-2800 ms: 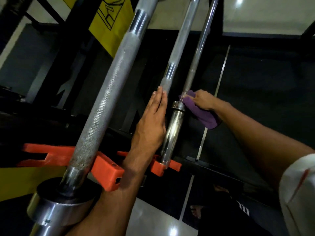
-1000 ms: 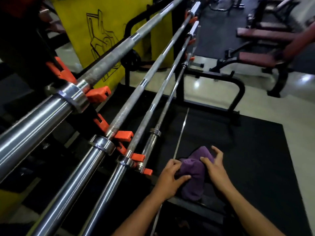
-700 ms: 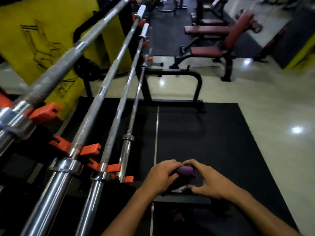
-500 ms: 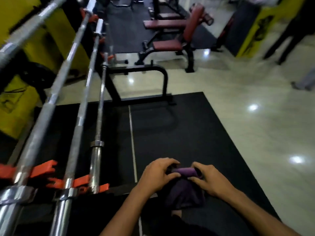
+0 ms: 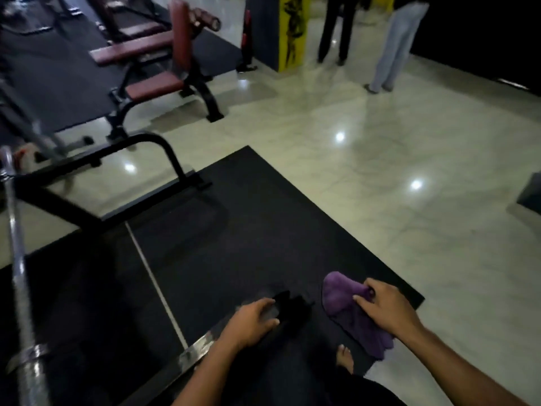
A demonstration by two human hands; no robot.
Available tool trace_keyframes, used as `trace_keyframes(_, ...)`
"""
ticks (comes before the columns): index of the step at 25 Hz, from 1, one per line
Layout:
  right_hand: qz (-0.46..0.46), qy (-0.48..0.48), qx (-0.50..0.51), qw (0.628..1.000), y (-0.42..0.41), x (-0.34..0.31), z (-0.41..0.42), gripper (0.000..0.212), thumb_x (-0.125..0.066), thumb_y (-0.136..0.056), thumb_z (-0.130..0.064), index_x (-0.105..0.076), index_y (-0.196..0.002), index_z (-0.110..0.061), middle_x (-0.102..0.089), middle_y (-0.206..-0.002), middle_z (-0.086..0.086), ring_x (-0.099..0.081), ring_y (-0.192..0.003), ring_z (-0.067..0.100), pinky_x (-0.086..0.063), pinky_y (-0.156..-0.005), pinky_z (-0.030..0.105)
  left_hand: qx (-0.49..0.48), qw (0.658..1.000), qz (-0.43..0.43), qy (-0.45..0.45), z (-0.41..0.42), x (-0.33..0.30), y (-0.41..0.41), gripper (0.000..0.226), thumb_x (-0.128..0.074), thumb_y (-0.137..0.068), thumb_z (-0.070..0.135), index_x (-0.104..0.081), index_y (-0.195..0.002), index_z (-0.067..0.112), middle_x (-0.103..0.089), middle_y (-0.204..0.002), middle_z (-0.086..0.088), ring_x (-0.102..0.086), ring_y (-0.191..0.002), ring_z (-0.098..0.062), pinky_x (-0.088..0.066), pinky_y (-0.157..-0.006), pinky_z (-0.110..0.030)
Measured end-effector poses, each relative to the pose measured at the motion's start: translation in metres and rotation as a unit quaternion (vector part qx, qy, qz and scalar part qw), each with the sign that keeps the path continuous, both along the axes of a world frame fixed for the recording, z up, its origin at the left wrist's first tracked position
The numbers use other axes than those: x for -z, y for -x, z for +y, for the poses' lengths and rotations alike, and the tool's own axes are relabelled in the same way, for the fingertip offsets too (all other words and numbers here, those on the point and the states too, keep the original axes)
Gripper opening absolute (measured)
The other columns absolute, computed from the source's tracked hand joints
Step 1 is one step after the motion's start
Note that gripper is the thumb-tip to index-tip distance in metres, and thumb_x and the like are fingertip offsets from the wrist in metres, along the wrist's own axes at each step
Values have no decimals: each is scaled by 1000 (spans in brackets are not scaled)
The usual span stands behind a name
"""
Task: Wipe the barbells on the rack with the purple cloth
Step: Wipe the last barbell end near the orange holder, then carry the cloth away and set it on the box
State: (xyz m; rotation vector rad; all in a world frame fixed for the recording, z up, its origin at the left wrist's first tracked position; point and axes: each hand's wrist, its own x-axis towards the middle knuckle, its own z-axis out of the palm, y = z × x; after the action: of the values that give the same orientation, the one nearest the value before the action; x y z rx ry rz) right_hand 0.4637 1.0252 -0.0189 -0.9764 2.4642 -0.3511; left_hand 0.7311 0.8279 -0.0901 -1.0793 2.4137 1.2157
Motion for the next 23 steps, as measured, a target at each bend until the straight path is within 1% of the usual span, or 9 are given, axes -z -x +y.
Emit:
trace_keyframes(2,-16,-2,27,1000,34,10,16,28,-70,-89,-45,-52,-79,-25,-59,-77,-11,-59,-72,8,-54,-66,35,23,999,-25,-10,2,10,40,57,-64,-86,54,-50,-139,37,-59,-138,11,-56,-125,-8,-45,-107,-29)
trace_keyframes(5,-50,5,63,997,100,28,41,28,-71,-88,-45,-52,-79,-27,-60,-76,-13,-60,-71,6,-54,-65,33,30,996,-69,-36,3,15,118,45,-64,-89,48,-55,-131,38,-64,-126,13,-61,-111,-4,-49,-99,-27)
trace_keyframes(7,-59,9,65,996,139,34,45,24,-70,-89,-44,-54,-81,-29,-60,-78,-14,-60,-72,3,-52,-63,27,31,996,-81,-35,-2,15,167,42,-65,-91,44,-57,-131,33,-64,-118,13,-61,-102,-2,-49,-87,-18)
trace_keyframes(9,-68,16,51,996,183,36,39,25,-70,-91,-42,-51,-80,-31,-58,-77,-14,-58,-70,1,-45,-58,18,-3,997,-71,-29,-13,14,214,41,-66,-93,38,-59,-131,25,-65,-116,10,-61,-95,0,-45,-78,-10)
trace_keyframes(12,-72,20,44,996,245,40,19,28,-69,-91,-43,-48,-77,-30,-55,-73,-14,-54,-66,0,-37,-53,18,-40,998,-57,-7,-30,11,275,40,-66,-94,37,-60,-131,25,-67,-123,6,-63,-105,-5,-50,-91,-21)
trace_keyframes(15,-65,23,64,996,296,49,-10,23,-68,-91,-44,-53,-82,-29,-59,-76,-12,-59,-70,6,-50,-58,28,-48,997,-50,31,-56,10,322,40,-66,-94,38,-59,-131,26,-63,-129,7,-60,-115,-9,-47,-95,-22)
trace_keyframes(17,-55,23,53,997,331,54,-41,23,-68,-90,-44,-56,-85,-25,-61,-80,-10,-62,-75,13,-53,-65,35,-58,996,-52,48,-85,16,353,43,-65,-94,39,-57,-134,25,-60,-134,6,-57,-121,-13,-46,-97,-25)
trace_keyframes(20,-45,-4,30,999,394,63,-100,24,-65,-92,-44,-55,-86,-24,-60,-82,-9,-62,-79,17,-47,-64,31,-56,994,-71,56,-136,35,410,47,-65,-93,42,-55,-136,25,-57,-137,3,-56,-123,-15,-45,-101,-28)
trace_keyframes(23,-46,-25,24,998,454,72,-161,25,-63,-90,-48,-53,-85,-26,-63,-89,-8,-64,-85,19,-47,-65,30,-43,996,-78,27,-186,48,472,47,-65,-93,41,-54,-136,25,-58,-135,4,-56,-120,-12,-46,-99,-26)
